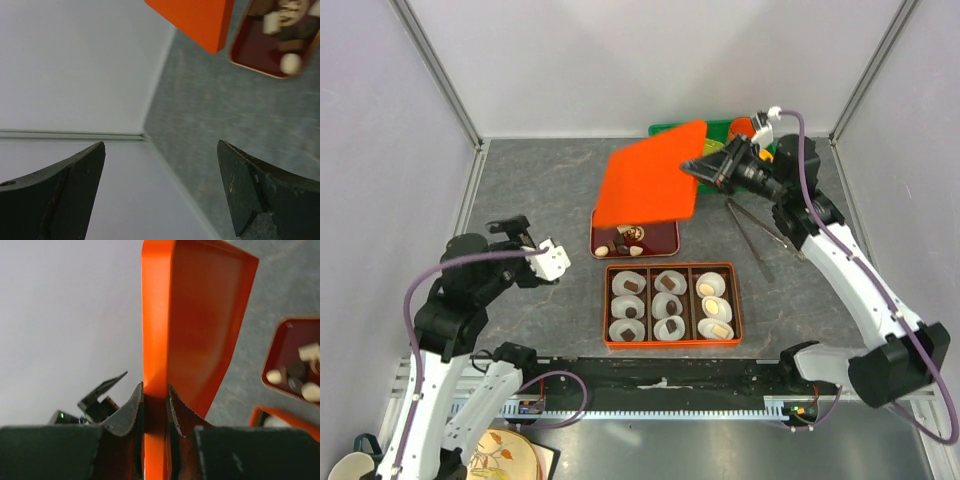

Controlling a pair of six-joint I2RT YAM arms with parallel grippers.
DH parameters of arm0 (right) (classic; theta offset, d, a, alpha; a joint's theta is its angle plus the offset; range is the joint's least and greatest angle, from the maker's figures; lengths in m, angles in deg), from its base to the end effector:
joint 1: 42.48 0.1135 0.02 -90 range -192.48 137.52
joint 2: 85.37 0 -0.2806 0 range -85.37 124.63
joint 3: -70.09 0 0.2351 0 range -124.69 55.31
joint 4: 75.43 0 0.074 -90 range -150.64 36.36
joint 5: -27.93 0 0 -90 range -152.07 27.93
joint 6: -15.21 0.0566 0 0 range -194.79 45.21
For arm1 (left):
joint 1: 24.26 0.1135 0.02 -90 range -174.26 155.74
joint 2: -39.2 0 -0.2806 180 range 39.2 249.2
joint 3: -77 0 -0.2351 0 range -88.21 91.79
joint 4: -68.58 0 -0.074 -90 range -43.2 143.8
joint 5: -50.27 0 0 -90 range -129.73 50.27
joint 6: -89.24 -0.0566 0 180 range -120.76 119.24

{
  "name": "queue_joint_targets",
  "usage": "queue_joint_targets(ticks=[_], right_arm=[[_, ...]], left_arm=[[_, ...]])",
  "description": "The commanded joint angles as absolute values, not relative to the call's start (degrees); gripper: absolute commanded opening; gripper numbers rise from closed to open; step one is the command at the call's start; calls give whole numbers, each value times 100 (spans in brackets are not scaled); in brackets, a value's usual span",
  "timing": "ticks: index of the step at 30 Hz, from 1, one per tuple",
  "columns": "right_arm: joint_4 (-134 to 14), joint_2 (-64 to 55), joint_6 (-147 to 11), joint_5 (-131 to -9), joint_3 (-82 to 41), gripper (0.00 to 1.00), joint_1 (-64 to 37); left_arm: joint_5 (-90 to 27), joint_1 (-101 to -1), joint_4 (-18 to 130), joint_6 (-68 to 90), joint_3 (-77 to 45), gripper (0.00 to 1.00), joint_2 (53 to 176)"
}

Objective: Pack the chocolate

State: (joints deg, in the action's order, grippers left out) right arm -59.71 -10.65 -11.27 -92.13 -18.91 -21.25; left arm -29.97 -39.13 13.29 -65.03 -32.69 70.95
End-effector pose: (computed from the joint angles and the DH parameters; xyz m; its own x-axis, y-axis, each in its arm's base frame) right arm 0.2664 0.1339 0.4391 -0.7088 0.5558 -0.4345 -0.3269 0.2870 0.9004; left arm 0.0841 -0.0322 0.3703 0.2484 0.8526 -0.4597 0.4286 0.3289 0.8415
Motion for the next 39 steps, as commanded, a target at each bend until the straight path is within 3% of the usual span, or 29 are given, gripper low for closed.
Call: queue_joint_targets(ticks=[1,8,12,19,34,39], right_arm=[[-5309,-2188,-1380,-10142,-1141,0,-2411],[-5352,-3342,-739,-10706,-86,0,-2614],[-6650,-3887,289,-10768,651,0,-2614],[-6777,-4380,747,-10935,1601,0,-2614],[-6082,-4380,80,-11252,2331,0,-2614],[-4591,-4091,-1087,-11024,2210,0,-2614]], left_arm=[[-2216,-3920,-420,-4973,-3055,99,7637],[-2048,-3920,-8,-4489,-3644,98,7883],[-2092,-3920,220,-4374,-3960,96,8060],[-2154,-3920,589,-4269,-4409,95,8104],[-2145,-3920,924,-4251,-4269,91,8605],[-2207,-3920,950,-4269,-4277,91,8666]])
